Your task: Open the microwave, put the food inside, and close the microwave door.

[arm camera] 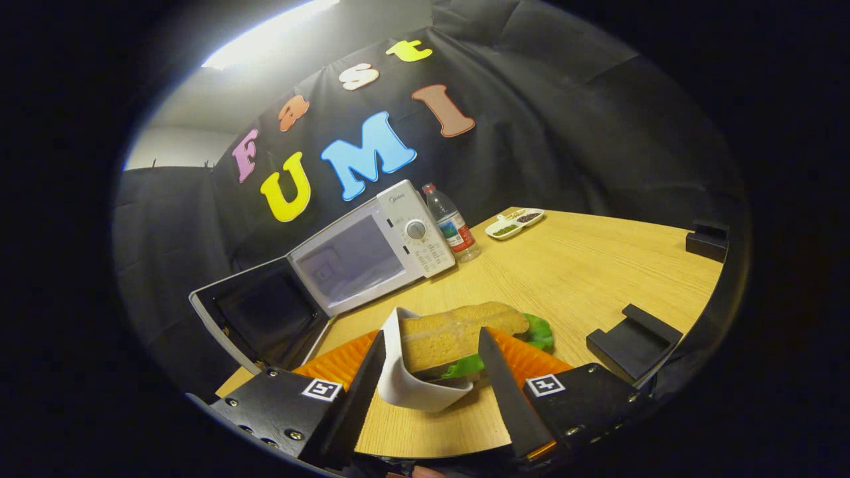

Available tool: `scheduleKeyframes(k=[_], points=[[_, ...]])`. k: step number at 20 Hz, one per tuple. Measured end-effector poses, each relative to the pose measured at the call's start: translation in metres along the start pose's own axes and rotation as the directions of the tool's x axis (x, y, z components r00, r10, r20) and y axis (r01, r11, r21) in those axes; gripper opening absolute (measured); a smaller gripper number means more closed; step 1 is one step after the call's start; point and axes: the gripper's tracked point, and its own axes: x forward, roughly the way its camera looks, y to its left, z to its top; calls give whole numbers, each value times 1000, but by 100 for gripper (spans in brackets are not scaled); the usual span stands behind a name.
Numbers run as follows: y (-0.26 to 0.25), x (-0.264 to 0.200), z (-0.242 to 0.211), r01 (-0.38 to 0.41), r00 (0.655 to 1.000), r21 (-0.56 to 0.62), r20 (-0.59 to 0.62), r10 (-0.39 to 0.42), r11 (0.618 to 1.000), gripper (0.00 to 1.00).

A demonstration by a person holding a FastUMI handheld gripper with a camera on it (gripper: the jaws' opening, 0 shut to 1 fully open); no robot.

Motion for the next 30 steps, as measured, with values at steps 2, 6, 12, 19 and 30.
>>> scheduleKeyframes(k=[2,6,12,19,30], points=[[-16,-10,21,29,998,-26,48,-28,999,85],[-55,-19,26,76,997,78,-3,-76,994,85],[-59,-23,14,49,997,260,-67,-33,964,85],[-43,-20,4,-11,997,330,-72,37,944,85],[17,25,10,-98,995,139,-12,100,986,76]])
